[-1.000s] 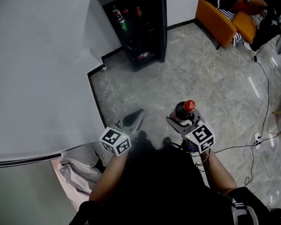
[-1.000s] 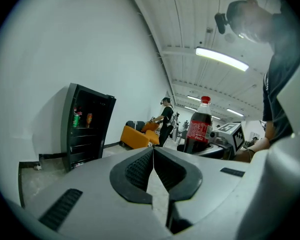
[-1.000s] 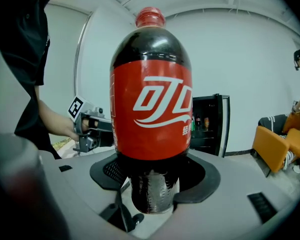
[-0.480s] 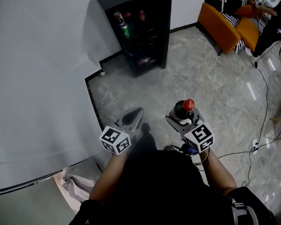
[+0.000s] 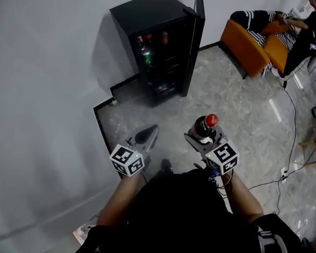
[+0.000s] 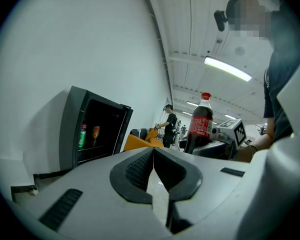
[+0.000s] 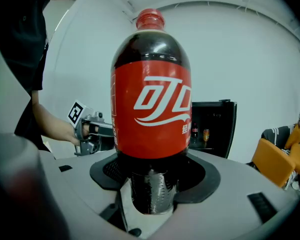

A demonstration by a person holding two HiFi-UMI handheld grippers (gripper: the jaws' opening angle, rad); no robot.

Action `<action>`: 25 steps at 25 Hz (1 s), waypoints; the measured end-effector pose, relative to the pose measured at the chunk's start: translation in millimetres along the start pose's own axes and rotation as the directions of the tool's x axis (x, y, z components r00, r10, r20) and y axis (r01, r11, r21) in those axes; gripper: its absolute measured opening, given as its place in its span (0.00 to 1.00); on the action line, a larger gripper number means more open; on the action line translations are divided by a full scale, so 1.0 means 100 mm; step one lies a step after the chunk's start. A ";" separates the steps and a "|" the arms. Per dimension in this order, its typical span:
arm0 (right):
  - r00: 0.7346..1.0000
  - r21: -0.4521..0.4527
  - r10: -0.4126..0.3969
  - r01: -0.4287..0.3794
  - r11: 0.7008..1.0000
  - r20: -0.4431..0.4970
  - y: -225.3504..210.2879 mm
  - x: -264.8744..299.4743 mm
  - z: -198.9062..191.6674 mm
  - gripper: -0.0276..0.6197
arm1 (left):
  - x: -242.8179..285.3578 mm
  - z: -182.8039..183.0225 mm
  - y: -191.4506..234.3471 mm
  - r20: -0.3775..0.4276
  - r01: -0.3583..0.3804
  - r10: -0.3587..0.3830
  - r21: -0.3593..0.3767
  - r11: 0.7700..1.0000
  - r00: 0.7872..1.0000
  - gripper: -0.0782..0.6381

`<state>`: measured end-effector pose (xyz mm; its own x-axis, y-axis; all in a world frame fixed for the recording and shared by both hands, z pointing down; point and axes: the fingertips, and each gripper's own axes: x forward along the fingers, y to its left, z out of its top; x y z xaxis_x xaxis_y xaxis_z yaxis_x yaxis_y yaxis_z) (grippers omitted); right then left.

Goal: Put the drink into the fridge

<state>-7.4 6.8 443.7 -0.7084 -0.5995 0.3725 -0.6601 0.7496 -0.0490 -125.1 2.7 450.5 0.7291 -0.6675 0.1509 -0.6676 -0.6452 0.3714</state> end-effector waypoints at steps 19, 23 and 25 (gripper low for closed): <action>0.994 0.051 0.087 -0.084 0.995 -0.070 -1.58 1.15 0.06 0.47 | 1.29 0.09 1.17 -0.087 -0.094 0.087 -0.084 0.992 0.992 0.13; 0.991 0.038 0.119 -0.117 0.992 -0.061 -2.00 1.45 0.18 0.48 | 1.63 0.26 1.41 -0.079 -0.138 0.131 -0.093 0.986 0.988 0.13; 0.990 0.035 0.133 -0.131 0.991 -0.055 -2.14 1.61 0.22 0.47 | 1.78 0.34 1.52 -0.070 -0.158 0.152 -0.084 0.984 0.986 0.13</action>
<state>14.7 -256.4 494.2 -0.7748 -0.4783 0.4133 -0.5700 0.8114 -0.1295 -101.8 -226.5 502.2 0.6279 -0.7301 0.2698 -0.7593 -0.4984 0.4184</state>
